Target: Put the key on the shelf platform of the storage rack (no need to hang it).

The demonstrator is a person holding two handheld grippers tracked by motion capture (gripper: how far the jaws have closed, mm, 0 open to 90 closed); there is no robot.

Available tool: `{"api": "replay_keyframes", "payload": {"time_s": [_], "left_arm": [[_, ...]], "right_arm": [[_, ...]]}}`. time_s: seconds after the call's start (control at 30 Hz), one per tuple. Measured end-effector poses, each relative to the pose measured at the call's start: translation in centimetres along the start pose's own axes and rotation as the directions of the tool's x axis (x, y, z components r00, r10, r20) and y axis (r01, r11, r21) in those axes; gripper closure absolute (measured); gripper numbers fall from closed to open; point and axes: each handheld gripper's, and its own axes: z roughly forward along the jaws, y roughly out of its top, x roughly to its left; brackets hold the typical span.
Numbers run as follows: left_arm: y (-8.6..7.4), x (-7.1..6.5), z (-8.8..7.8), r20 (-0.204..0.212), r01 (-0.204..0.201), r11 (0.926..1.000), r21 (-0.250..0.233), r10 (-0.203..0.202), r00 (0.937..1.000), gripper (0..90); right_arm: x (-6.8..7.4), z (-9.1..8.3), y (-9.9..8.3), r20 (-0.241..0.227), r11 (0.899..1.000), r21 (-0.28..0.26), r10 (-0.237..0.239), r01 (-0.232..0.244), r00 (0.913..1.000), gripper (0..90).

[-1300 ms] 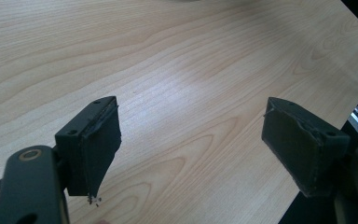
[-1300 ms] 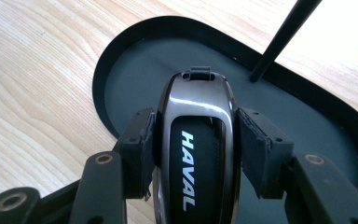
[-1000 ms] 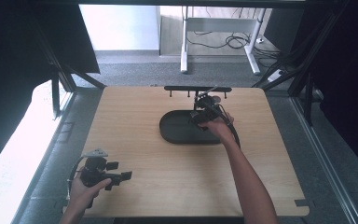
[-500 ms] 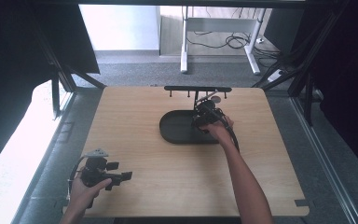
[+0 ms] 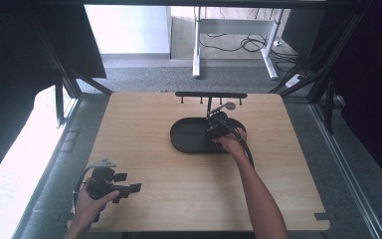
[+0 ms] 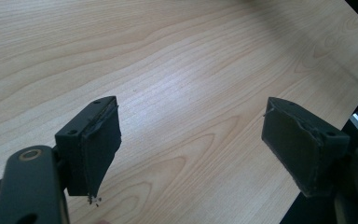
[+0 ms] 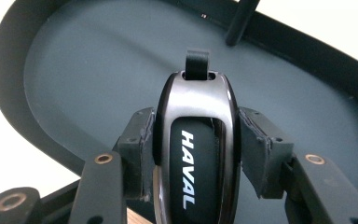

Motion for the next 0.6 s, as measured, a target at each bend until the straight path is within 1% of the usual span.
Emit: {"api": "replay_keyframes", "payload": {"time_s": [0.07,0.13,0.2,0.3,0.47,0.6], "left_arm": [[0.0,-0.05,0.05,0.001,-0.002,1.0,0.001,0.002,1.0,19.8],[0.01,-0.05,0.04,0.002,-0.003,1.0,0.001,0.003,1.0,19.8],[0.01,-0.03,0.02,0.002,-0.001,1.0,0.0,0.001,1.0,19.8],[0.01,-0.03,0.03,0.003,-0.002,1.0,0.001,0.002,1.0,19.8],[0.02,-0.13,0.11,0.004,-0.005,1.0,0.004,0.005,1.0,19.8],[0.03,-0.11,0.09,0.003,-0.004,1.0,0.004,0.004,1.0,19.8]], "right_arm": [[0.16,0.37,-0.16,0.002,1.0,0.009,-0.008,0.008,1.0,49.5],[0.26,0.71,-0.29,0.002,1.0,0.012,-0.004,0.004,1.0,49.5],[0.22,0.72,-0.25,0.0,1.0,0.013,0.004,-0.004,1.0,49.4],[0.23,0.7,-0.23,0.001,1.0,0.019,0.001,-0.001,1.0,49.4],[0.57,0.71,-0.23,0.023,0.999,0.018,-0.027,0.027,0.9994,49.4],[0.77,0.82,-0.07,0.017,0.999,0.017,-0.044,0.044,0.9989,49.4]]}}
